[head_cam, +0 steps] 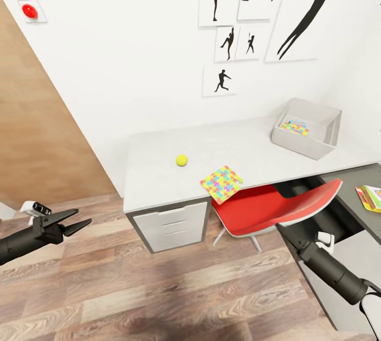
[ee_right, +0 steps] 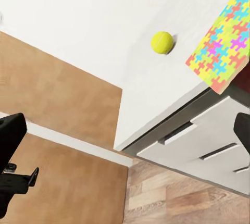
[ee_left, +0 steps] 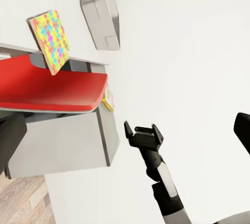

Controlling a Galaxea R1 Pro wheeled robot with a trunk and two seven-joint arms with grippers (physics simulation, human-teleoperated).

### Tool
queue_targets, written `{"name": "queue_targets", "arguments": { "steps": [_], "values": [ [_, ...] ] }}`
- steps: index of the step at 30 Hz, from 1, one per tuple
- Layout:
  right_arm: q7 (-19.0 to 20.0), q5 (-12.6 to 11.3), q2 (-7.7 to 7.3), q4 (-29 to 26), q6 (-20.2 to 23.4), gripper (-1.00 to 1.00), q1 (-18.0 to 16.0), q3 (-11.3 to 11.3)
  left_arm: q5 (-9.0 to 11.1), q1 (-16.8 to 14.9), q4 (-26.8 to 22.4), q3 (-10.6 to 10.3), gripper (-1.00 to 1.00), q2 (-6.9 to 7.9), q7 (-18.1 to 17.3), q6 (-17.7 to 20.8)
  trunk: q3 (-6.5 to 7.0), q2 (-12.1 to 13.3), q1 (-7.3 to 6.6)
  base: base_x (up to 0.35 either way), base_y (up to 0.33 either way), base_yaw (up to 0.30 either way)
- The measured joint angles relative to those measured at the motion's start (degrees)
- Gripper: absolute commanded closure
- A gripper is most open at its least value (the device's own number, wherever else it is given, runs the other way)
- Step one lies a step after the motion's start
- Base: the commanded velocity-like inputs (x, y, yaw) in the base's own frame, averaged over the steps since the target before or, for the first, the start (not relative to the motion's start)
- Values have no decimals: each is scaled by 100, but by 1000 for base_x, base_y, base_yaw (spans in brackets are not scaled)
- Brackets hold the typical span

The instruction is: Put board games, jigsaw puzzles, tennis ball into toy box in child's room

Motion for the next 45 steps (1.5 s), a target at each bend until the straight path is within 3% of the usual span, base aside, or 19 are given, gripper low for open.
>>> {"name": "queue_targets", "arguments": {
  "steps": [5, 9, 45],
  "values": [
    [361, 6, 3, 1, -14, -100, 0, -9, -1, 0, -2, 2, -100, -10, -4, 0, 48, 0, 0, 0, -74, 0],
    [432, 10, 4, 1, -17, -100, 0, -14, -1, 0, -3, 4, -100, -18, -9, 0, 86, 0, 0, 0, -12, 0],
    [450, 15, 9, 1, -45, -100, 0, -1, -2, 1, -3, -1, -100, -35, -3, 0, 430, 1, 0, 0, 0, 0]
  ]
}}
